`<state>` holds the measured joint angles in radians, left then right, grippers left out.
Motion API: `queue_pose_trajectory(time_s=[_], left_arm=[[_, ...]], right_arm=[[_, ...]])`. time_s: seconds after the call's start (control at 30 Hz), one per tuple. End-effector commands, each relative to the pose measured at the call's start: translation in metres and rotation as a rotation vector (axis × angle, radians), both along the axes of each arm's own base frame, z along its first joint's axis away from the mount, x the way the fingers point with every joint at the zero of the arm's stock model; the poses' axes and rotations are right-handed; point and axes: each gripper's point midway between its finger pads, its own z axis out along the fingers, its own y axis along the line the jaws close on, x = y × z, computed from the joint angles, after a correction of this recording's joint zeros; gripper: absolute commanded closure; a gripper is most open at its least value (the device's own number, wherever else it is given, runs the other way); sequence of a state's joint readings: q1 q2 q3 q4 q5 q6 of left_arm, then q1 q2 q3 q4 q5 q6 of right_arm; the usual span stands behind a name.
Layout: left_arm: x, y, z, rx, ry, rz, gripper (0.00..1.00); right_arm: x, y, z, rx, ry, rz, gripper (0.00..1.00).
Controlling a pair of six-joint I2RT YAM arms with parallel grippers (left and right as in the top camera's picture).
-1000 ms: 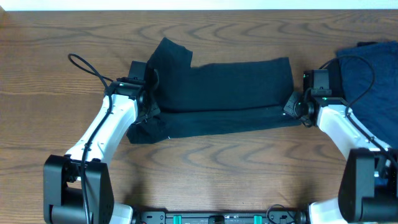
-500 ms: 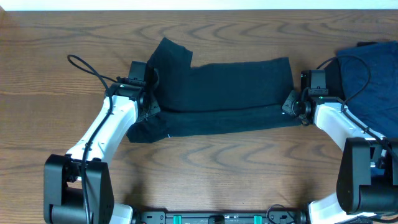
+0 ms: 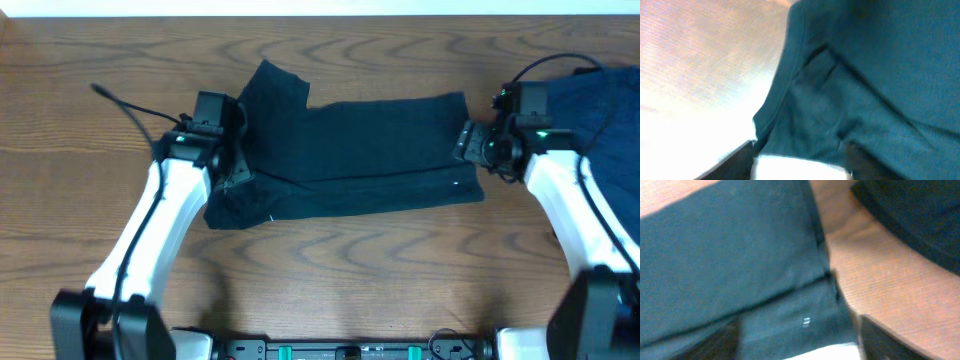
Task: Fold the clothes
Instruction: 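Lay the folded hem down near the shirt's middle with both grippers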
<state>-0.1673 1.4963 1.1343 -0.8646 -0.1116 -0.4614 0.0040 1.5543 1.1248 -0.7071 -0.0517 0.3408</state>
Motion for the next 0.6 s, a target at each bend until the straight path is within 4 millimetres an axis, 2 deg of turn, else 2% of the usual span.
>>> queue_pose_trajectory(time_s=[0.0,0.07,0.17,0.27,0.4,0.57], left_arm=[[-0.015,0.004,0.002,-0.003,0.046,0.051,0.80],[-0.028,0.003,-0.009,-0.017,0.100,0.066,0.93],[-0.043,-0.004,-0.028,-0.058,0.169,0.057,0.94],[-0.054,-0.003,-0.044,-0.052,0.219,0.060,0.94],[-0.058,-0.003,-0.063,-0.047,0.244,0.061,0.94],[-0.060,-0.002,-0.075,-0.041,0.278,0.062,0.94]], right_arm=[[-0.021,0.006,0.000,0.022,0.069,0.031,0.74],[-0.037,0.007,-0.011,0.027,0.137,0.032,0.98],[-0.056,0.012,-0.031,0.052,0.198,0.040,0.99],[-0.064,0.019,-0.051,0.092,0.205,0.054,0.99],[-0.063,0.032,-0.069,0.148,0.152,0.128,0.99],[-0.062,0.037,-0.077,0.143,0.106,0.217,0.99]])
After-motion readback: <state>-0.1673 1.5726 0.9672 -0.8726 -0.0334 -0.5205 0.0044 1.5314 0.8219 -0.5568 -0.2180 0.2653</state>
